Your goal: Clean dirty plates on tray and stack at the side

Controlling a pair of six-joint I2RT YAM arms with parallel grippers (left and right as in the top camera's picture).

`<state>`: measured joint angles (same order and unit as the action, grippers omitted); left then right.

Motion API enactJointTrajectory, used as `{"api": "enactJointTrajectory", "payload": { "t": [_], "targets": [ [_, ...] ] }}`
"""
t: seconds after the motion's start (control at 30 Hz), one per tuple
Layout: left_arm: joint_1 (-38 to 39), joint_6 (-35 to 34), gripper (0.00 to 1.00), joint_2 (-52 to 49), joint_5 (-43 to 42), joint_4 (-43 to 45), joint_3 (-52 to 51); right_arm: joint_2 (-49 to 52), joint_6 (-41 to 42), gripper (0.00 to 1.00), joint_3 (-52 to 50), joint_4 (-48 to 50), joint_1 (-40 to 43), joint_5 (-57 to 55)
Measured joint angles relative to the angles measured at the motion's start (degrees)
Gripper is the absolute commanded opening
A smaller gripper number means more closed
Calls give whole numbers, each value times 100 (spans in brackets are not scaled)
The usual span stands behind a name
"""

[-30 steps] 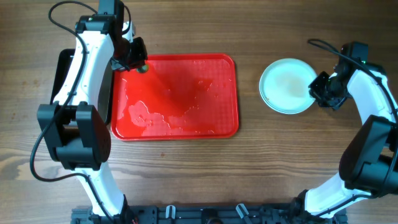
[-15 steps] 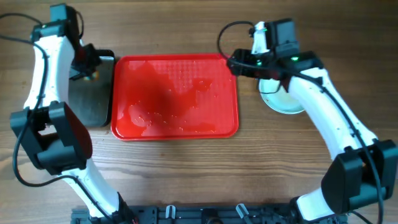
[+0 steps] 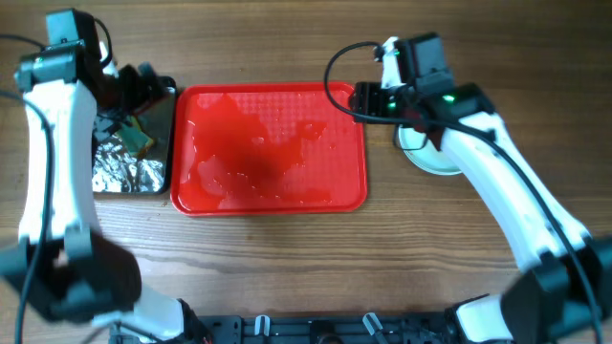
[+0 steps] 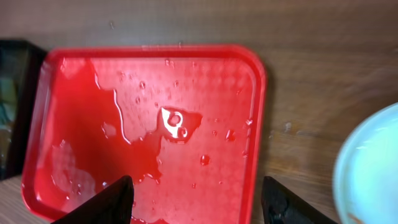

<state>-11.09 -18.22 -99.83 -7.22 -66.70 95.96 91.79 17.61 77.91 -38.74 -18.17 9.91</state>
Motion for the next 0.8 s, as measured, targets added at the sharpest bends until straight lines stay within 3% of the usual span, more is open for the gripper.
{"api": "enactJointTrajectory", "payload": {
  "t": [0.03, 0.1, 0.27, 0.37, 0.5, 0.6, 0.8],
  "targets": [
    [129, -11, 100, 332, -297, -2, 13, -431, 13, 100, 33, -2, 22, -177],
    [374, -66, 100, 785, -695, 4, 68, -1397, -39, 99, 107, 4, 44, -337],
    [442, -125, 100, 791, -925, 0, 74, -3665, -61, 100, 284, -177, 44, -461],
    [442, -125, 100, 789, -942, 2, 72, -4221, -151, 99, 297, -835, 39, -1075],
    [442, -127, 100, 789, -944, 2, 74, -4336, -214, 100, 190, -782, 39, -2120],
    [442, -144, 100, 789, -946, 2, 74, -4509, -474, 100, -861, 439, 210, -2323],
    [442, -146, 100, 789, -988, -2, 72, -6057, -1152, 100, -4579, 4054, 1193, -774]
  ]
}}
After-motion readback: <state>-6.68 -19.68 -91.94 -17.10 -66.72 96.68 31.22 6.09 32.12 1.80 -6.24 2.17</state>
